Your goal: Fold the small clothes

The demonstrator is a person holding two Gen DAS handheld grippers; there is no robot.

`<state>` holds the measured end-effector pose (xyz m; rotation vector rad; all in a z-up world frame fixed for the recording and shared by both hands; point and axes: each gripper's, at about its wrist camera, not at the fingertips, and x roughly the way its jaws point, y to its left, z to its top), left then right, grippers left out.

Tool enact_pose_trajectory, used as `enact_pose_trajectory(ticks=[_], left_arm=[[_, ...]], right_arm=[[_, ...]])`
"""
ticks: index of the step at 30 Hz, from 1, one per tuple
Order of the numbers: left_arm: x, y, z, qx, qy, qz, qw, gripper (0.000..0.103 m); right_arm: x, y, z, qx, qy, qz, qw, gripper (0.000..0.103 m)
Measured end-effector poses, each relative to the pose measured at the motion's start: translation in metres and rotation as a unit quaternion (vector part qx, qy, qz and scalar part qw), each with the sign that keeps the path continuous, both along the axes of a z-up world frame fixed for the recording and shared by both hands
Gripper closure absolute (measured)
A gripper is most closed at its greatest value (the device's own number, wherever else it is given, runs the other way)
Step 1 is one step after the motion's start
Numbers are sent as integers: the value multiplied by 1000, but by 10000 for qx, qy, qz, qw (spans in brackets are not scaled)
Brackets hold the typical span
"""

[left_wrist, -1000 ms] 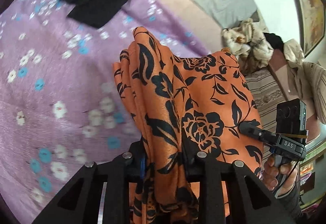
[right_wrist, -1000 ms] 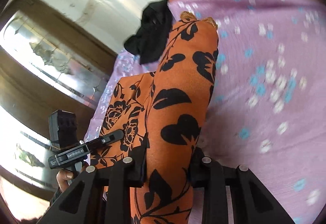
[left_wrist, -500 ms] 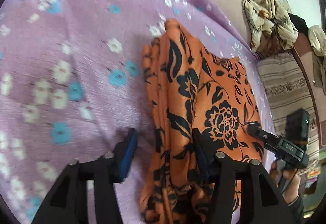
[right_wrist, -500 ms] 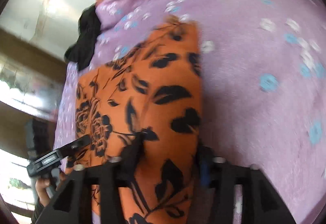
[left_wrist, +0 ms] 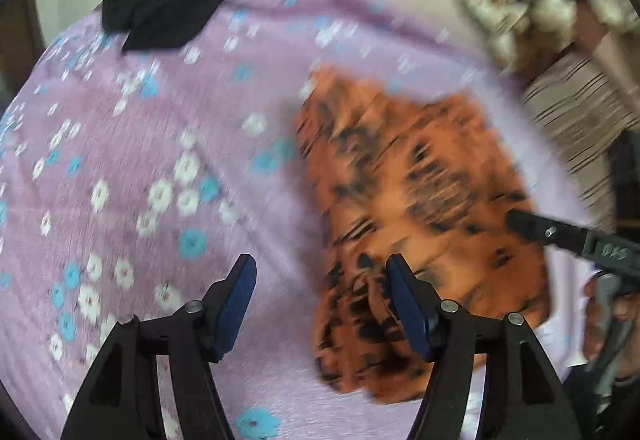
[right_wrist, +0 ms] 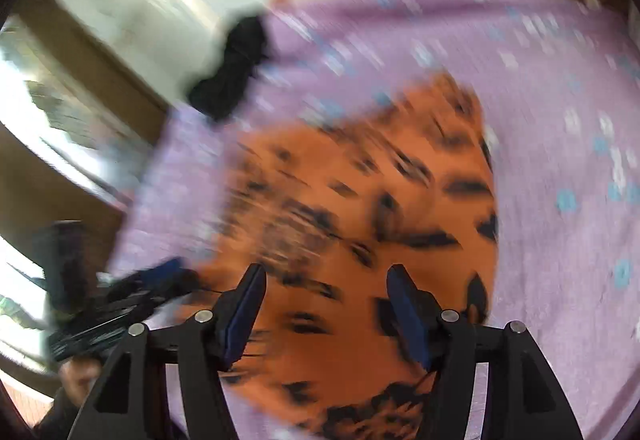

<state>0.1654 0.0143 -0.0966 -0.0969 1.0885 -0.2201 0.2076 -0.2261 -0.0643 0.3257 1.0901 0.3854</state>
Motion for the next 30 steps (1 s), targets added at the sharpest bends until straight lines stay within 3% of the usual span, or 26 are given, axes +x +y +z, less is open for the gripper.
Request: enact_pose_trajectory(ticks=[3,6,11,15,21,30], left_arm=[[-14,3,13,154,-200,214,9995,33],[-31,3,30,460,-461,421,9970,23],[-71,-2,56,685,-839,589,9924,18],[-103,-9,75,807,-1111,662,9883,16],[-135,-26,96,707,-1343,706,9859,11],[-156,-37,108,814,-1457,819,9826,8]], right_arm=[[-21,7,29,-163,-435,-10,9989,34],[-50,8,49,-581,-828,-80,9948,22],[-113,5,55,-1020,-1019,-273,9892,8],[-159,0,46,-1470,-1027,-376,9831,8],[-190,-7,45,-1474,-1008,-507,9826,7],[-199,-8,60,-1637,-1218,-621,9770,6]])
